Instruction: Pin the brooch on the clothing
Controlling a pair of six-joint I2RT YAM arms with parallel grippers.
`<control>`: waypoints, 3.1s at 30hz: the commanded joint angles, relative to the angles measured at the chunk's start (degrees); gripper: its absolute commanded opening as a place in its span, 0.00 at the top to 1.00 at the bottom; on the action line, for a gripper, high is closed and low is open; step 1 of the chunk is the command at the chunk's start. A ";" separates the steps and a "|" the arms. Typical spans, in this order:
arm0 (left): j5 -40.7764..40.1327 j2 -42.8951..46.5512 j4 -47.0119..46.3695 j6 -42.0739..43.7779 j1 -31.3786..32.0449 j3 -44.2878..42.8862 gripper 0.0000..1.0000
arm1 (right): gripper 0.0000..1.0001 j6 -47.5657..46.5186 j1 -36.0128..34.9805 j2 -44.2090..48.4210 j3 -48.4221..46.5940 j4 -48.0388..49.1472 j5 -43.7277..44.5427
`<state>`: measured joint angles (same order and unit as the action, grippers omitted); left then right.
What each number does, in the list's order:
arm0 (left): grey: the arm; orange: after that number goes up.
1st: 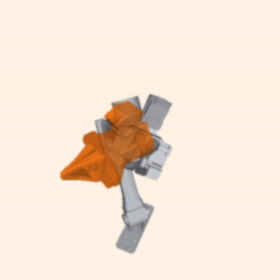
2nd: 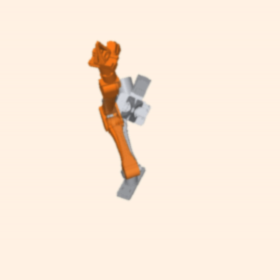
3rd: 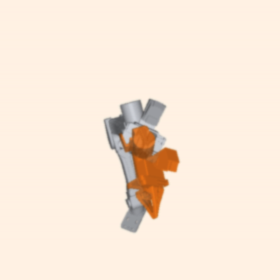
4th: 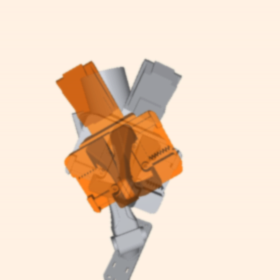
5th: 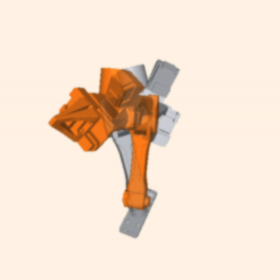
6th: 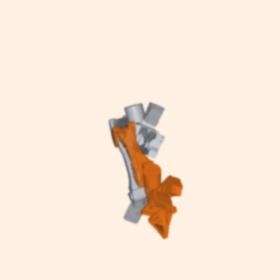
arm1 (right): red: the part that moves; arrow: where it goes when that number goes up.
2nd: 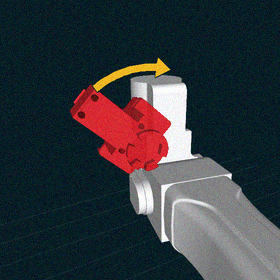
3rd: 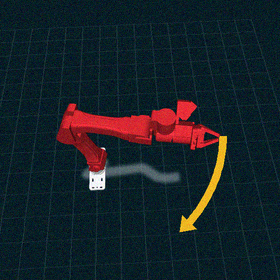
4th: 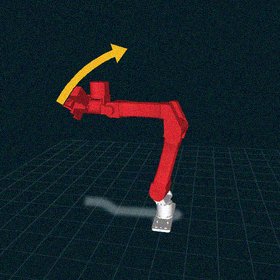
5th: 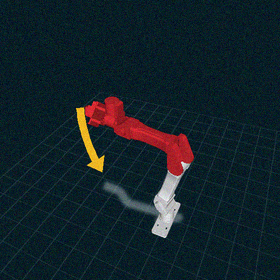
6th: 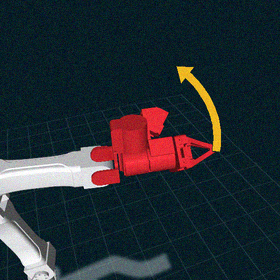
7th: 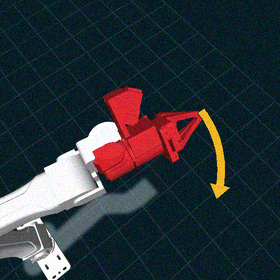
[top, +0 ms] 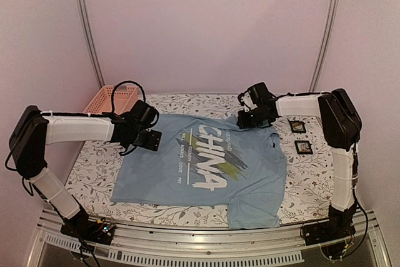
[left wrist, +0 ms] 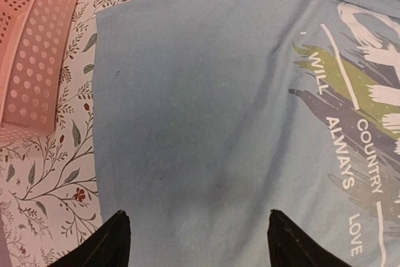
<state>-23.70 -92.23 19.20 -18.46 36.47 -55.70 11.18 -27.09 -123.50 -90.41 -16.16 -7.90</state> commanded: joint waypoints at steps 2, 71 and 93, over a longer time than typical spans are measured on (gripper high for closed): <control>-1.30 1.87 0.75 0.70 -0.50 1.21 0.25 | 0.94 5.18 -5.01 8.28 16.09 5.95 -0.58; -2.55 2.77 3.39 2.01 -0.39 3.49 0.25 | 0.92 -3.17 14.27 -24.80 -38.59 1.87 -15.21; -3.31 1.60 3.27 3.02 -0.40 3.85 0.25 | 0.47 11.68 15.43 -34.22 -46.08 18.13 -13.51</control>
<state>-26.41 -90.67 21.96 -15.79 36.45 -52.62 22.24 -11.60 -155.09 -135.33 -0.01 -22.65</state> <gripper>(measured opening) 0.753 0.394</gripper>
